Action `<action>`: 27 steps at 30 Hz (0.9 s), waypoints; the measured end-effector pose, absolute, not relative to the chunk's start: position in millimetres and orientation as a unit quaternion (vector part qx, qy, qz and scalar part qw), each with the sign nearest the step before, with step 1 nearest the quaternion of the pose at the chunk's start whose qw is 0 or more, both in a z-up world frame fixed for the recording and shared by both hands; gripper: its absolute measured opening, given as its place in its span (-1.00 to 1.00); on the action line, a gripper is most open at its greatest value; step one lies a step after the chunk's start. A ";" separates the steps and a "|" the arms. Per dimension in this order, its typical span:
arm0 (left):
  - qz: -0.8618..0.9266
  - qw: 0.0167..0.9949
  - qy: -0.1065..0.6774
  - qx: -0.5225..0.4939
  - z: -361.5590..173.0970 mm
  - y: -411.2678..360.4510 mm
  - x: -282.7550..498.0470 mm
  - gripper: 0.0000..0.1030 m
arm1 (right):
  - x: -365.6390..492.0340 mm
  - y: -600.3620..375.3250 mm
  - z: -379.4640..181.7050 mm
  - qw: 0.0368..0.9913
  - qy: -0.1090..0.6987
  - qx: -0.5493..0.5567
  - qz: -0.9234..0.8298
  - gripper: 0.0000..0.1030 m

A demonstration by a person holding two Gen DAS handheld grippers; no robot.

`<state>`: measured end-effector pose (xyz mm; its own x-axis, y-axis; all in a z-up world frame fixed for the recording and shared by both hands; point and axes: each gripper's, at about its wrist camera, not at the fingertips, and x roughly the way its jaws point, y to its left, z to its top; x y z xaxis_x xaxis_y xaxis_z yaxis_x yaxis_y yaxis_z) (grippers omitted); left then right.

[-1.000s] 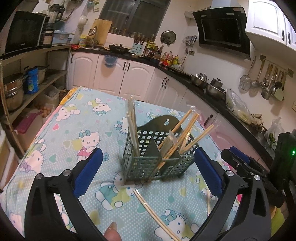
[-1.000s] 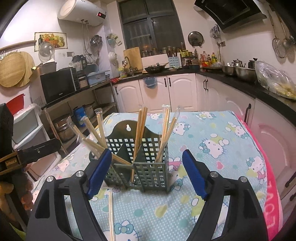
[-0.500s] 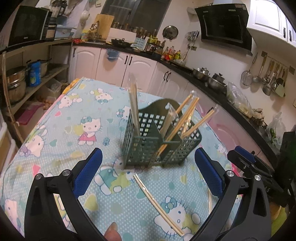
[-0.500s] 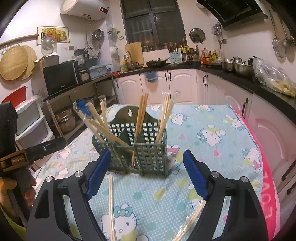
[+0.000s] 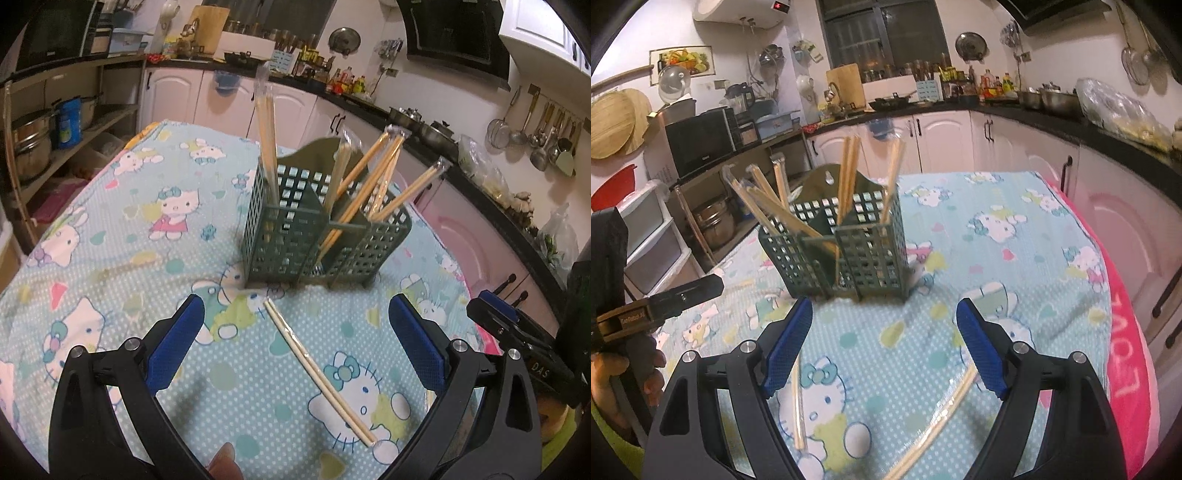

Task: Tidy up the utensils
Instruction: 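Withdraw both open tools toward the last wrapped chopstick pairs on the sheet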

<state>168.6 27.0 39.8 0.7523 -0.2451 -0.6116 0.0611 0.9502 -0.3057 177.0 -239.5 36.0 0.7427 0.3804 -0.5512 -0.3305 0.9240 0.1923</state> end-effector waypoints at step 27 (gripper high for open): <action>-0.104 0.892 0.418 -0.133 -21.0 -8.2 189.6 0.54 | 193.2 -279.2 -25.8 0.899 0.407 0.044 0.158 0.51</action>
<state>189.6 -8.2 -21.0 0.6281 -0.2967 -0.7193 0.0748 0.9432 -0.3237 193.2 -279.2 -25.8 0.6193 0.3190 -0.7174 -0.2481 0.9464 0.2067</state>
